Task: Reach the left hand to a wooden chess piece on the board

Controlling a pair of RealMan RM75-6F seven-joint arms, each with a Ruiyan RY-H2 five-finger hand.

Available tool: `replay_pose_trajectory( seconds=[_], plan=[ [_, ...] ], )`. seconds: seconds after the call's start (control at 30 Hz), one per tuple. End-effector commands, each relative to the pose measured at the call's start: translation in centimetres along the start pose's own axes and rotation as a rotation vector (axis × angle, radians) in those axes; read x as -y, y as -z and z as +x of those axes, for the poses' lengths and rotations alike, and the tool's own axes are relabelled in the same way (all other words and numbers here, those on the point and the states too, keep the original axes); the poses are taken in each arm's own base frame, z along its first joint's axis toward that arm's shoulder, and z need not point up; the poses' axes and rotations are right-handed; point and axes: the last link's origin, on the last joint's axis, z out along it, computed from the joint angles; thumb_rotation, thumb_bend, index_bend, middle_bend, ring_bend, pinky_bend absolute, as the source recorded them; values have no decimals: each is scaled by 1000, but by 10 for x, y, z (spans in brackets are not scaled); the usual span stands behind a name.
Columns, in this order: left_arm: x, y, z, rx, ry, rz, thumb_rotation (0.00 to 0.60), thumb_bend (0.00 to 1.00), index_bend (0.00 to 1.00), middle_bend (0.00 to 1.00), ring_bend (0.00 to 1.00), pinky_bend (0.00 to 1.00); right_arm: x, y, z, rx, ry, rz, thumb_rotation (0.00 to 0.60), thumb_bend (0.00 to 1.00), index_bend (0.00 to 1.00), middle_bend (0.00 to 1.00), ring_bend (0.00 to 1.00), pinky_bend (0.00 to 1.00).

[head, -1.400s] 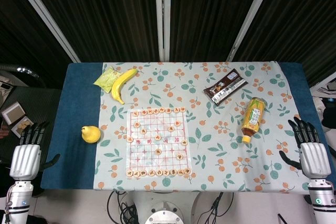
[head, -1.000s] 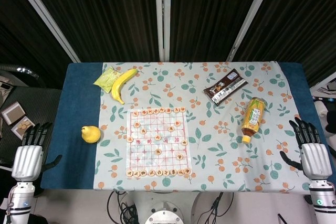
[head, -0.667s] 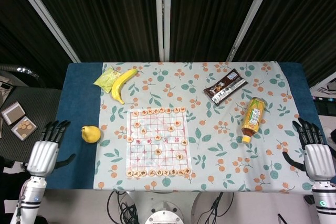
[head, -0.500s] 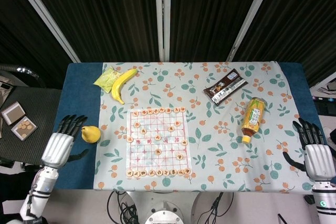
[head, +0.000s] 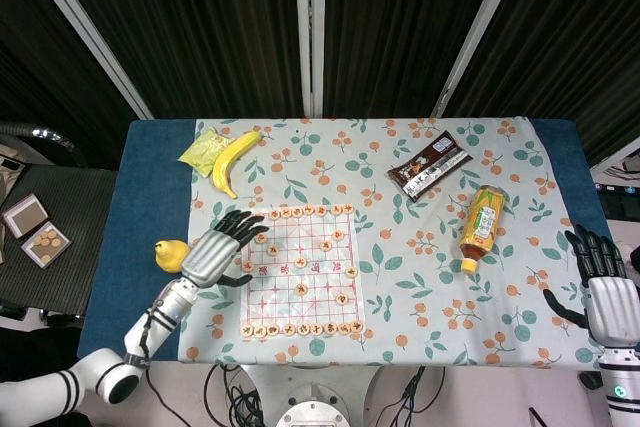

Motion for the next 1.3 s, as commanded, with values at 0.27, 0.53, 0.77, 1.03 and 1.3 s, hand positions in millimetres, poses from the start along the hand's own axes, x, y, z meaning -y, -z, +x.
replay_pose_trajectory(
  seconds=[0.27, 0.53, 0.77, 1.03, 1.3],
  plan=[
    [-12, -48, -30, 42, -5, -21, 600, 238, 225, 69, 0, 0, -5, 3, 1, 5, 3, -12, 600, 139, 0, 0, 0, 0],
    [2, -57, -41, 52, -56, 16, 600, 246, 299, 72, 0, 0, -3, 1, 0, 7, 4, -7, 600, 139, 0, 0, 0, 0],
    [13, -55, -45, 59, -83, 56, 600, 252, 382, 77, 0, 0, -4, 0, -1, 8, 5, -11, 600, 139, 0, 0, 0, 0],
    [15, -55, -48, 59, -92, 64, 600, 285, 437, 81, 0, 0, -7, 1, -1, 15, 10, -22, 600, 139, 0, 0, 0, 0],
    [14, -56, -51, 64, -71, 66, 600, 309, 460, 85, 0, 0, -8, 1, -3, 22, 8, -25, 600, 139, 0, 0, 0, 0]
  ],
)
